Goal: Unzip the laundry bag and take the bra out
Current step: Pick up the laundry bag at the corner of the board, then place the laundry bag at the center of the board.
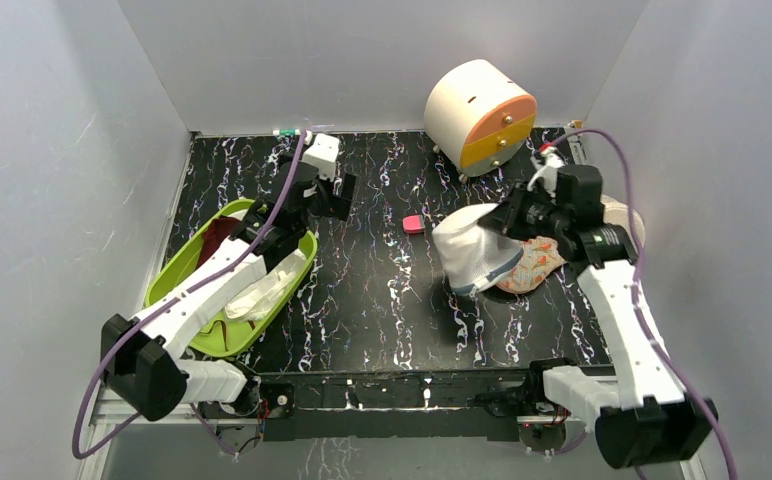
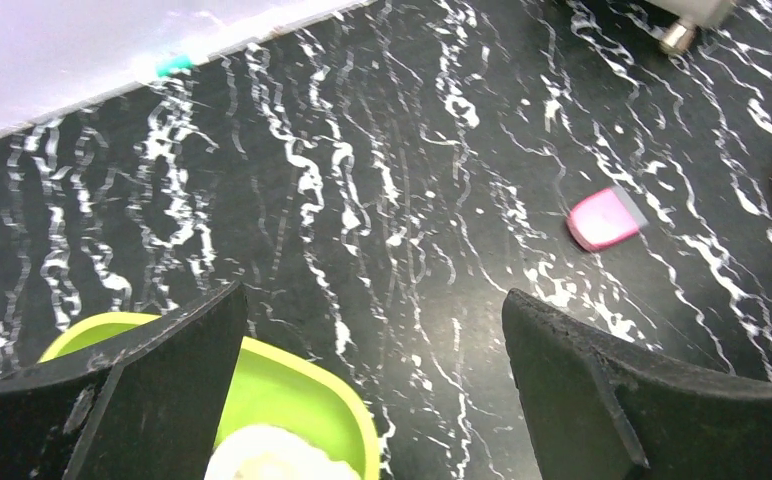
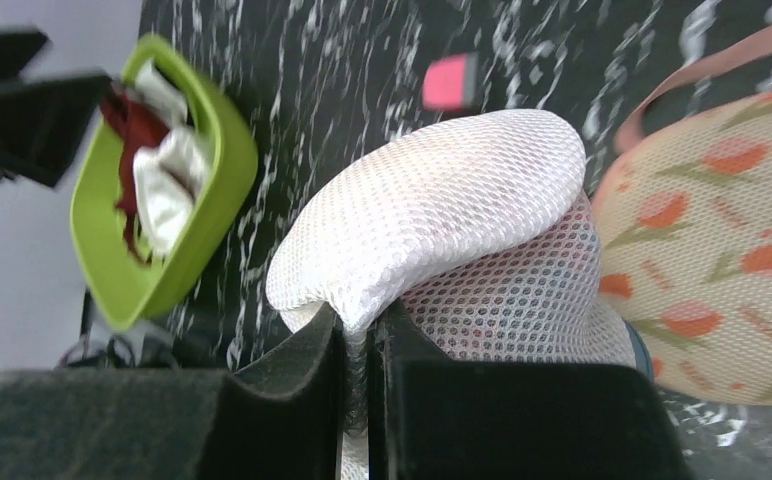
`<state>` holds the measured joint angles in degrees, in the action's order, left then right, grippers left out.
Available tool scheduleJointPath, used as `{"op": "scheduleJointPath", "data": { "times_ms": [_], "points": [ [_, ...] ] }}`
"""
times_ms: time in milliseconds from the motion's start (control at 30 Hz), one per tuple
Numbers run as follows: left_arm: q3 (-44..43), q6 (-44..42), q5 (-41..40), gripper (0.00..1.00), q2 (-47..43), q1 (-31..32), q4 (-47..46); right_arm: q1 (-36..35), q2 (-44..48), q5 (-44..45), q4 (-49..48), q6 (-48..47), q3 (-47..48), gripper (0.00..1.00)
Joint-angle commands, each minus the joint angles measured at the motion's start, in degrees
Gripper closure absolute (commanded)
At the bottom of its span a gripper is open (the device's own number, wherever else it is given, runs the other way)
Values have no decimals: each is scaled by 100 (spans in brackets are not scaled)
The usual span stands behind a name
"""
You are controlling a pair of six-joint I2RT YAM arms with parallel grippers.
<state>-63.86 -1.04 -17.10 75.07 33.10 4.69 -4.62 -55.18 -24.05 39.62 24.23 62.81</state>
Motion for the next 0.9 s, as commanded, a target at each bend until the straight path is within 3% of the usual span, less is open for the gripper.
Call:
{"op": "scheduleJointPath", "data": {
  "times_ms": [0,167,267,300,500,567,633,867],
  "points": [
    [247,-367,-900,2,-645,-30,-423,-353,-583,-1337,223,-537,173,100],
    [406,-405,-1118,2,-825,-24,-643,-1610,-1904,-237,2077,-813,993,100],
    [444,-386,-1169,2,-848,-26,-690,-2451,-3004,1377,3370,-847,1856,100],
    [463,-384,-1191,2,-859,-25,-727,-2684,-3278,1878,3562,-728,1998,100],
    [646,-515,-1516,2,-1030,-25,-981,-3710,-4997,2939,3883,-425,3085,100],
    [720,-568,-1659,2,-1125,-25,-1090,-3917,-5510,3046,3867,-411,3418,88],
    [793,-613,-1802,2,-1255,-30,-1196,-4071,-5866,3180,3735,-443,3795,69],
    [1058,-655,-2062,2,-1614,-25,-1573,-4108,-6356,2701,2800,-713,5084,17]
  ]
}}
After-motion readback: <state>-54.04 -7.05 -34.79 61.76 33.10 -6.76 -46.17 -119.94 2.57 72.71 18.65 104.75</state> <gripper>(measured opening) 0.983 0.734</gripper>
